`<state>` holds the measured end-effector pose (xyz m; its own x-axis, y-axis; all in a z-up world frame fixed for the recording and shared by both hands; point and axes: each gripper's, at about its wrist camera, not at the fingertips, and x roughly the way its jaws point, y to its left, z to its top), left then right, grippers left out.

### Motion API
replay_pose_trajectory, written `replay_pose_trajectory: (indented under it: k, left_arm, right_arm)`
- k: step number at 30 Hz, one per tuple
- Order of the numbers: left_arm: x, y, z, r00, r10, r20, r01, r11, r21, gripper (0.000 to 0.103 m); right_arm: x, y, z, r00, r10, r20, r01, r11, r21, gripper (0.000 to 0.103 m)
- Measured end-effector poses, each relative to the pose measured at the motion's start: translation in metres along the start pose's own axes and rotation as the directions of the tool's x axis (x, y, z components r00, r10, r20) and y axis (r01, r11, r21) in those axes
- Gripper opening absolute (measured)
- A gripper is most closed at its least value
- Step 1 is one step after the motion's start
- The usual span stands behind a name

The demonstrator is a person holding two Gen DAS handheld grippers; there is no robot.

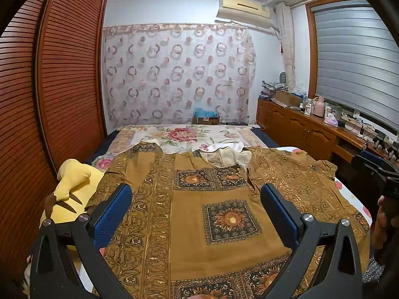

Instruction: Fold small clothes

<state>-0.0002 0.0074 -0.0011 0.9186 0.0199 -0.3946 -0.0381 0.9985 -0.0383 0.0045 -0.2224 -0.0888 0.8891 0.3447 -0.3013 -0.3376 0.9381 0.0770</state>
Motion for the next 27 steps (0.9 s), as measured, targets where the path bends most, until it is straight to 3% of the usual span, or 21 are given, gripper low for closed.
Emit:
replay_pose_trajectory:
  k: [27]
  left_arm:
    - [-0.0002, 0.0022, 0.0018, 1.000, 0.001, 0.000, -0.001, 1.000, 0.001, 0.103]
  right_arm:
    - [0.0003, -0.0003, -0.0001, 1.000, -0.001, 0.003, 0.001, 1.000, 0.005, 0.103]
